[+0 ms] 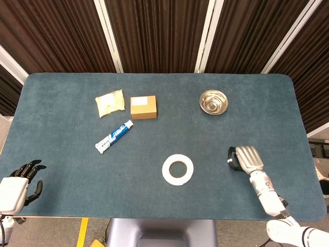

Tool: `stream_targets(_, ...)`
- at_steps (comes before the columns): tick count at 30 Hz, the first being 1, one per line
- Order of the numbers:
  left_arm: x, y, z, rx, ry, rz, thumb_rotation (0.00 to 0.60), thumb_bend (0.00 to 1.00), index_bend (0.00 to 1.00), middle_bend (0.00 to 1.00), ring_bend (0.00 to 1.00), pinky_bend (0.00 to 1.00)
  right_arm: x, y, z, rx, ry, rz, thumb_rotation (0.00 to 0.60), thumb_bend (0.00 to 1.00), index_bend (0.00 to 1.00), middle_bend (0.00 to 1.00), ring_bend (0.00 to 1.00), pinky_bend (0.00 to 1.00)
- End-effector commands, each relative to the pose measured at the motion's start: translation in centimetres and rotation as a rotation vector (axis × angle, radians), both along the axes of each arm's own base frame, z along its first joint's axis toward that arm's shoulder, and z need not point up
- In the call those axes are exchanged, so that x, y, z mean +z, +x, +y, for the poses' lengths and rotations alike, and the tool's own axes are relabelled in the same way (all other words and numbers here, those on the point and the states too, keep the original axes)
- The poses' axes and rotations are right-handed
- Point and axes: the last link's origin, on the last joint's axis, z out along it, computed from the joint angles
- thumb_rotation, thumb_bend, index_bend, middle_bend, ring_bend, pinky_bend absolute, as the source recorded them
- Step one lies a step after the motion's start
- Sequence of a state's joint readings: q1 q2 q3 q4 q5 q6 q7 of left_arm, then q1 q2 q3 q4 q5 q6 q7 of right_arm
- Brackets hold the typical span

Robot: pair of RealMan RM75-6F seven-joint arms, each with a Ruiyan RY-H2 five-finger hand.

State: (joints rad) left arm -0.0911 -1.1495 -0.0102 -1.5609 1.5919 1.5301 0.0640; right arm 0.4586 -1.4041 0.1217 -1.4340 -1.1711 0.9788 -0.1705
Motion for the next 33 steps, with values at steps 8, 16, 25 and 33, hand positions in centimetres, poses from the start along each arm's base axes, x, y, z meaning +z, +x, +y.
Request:
stream_targets(8, 0.0, 0.0, 0.0, -0.001, 0.000, -0.002, 0.600, 0.54, 0.29, 0.21, 0.27, 0.45, 0.1, -0.2, 0.0, 0.000, 0.020, 0.026, 0.600, 0.45, 0.59, 0.96, 1.00, 0.98)
stream_targets(16, 0.0, 0.0, 0.0, -0.001, -0.002, 0.000, 0.600, 0.54, 0.29, 0.21, 0.27, 0.44, 0.5, -0.3, 0.0, 0.024, -0.009, 0.049, 0.600, 0.41, 0.38, 0.96, 0.99, 0.97)
stream_targets(25, 0.0, 0.0, -0.1, -0.004, 0.001, 0.003, 0.600, 0.54, 0.29, 0.21, 0.27, 0.44, 3.1, 0.4, 2.5, 0.130, -0.136, 0.153, 0.600, 0.16, 0.10, 0.66, 0.80, 0.81)
stream_targets(33, 0.2, 0.1, -0.2, -0.008, 0.013, 0.010, 0.600, 0.54, 0.28, 0.21, 0.27, 0.44, 7.0, 1.4, 6.9, 0.194, -0.258, 0.107, 0.600, 0.14, 0.12, 0.24, 0.16, 0.34)
